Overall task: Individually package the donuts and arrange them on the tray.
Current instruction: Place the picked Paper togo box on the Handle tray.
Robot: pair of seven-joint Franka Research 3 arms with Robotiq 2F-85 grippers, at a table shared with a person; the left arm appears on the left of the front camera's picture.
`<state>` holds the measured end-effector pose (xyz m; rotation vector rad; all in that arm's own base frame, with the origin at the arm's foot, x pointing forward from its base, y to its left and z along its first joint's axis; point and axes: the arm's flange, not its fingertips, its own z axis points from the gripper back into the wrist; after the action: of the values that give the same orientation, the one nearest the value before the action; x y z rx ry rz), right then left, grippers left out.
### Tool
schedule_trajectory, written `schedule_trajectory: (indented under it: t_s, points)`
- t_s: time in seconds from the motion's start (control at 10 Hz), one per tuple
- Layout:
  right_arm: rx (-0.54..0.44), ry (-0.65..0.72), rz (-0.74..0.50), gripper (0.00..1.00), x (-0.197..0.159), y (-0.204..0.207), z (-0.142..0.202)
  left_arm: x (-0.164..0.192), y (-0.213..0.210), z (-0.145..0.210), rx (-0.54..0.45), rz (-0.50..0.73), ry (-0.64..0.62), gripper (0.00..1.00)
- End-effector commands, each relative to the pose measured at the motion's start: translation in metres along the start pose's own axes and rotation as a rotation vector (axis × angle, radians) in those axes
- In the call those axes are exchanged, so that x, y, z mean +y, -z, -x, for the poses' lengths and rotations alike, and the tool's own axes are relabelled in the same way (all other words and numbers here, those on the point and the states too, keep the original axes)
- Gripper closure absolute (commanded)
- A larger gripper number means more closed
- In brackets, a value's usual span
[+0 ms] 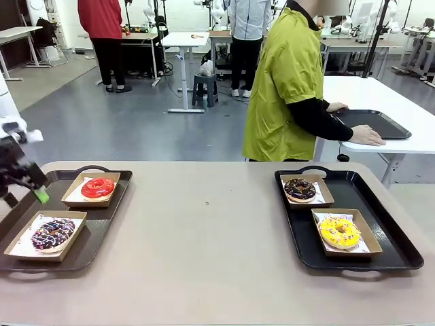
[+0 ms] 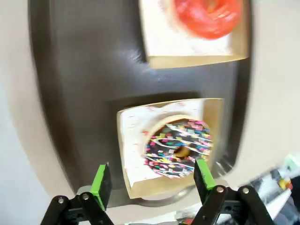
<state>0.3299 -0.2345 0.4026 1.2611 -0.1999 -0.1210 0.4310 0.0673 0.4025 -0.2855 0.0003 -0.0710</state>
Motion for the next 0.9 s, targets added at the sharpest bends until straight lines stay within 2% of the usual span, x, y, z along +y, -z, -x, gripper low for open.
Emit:
schedule_trajectory:
  t_s: [0.0, 0.2, 0.4, 0.6, 0.8]
  points:
    - [-0.002, 0.005, -0.012, 0.0, 0.003, -0.001, 0.001, 0.058, -0.048, -0.005, -0.056, 0.378, 0.072, 0.1]
    - [-0.002, 0.005, -0.012, 0.0, 0.003, -0.001, 0.001, 0.115, -0.072, 0.0, -0.124, 0.634, 0.063, 0.1]
    - [-0.002, 0.005, -0.012, 0.0, 0.003, -0.001, 0.001, 0.162, -0.078, 0.009, -0.123, 0.825, 0.04, 0.1]
    - [-0.002, 0.005, -0.012, 0.0, 0.003, -0.001, 0.001, 0.214, -0.069, 0.017, -0.141, 0.98, -0.015, 0.1]
    - [-0.002, 0.005, -0.012, 0.0, 0.003, -0.001, 0.001, 0.246, -0.061, 0.023, -0.161, 1.047, -0.043, 0.1]
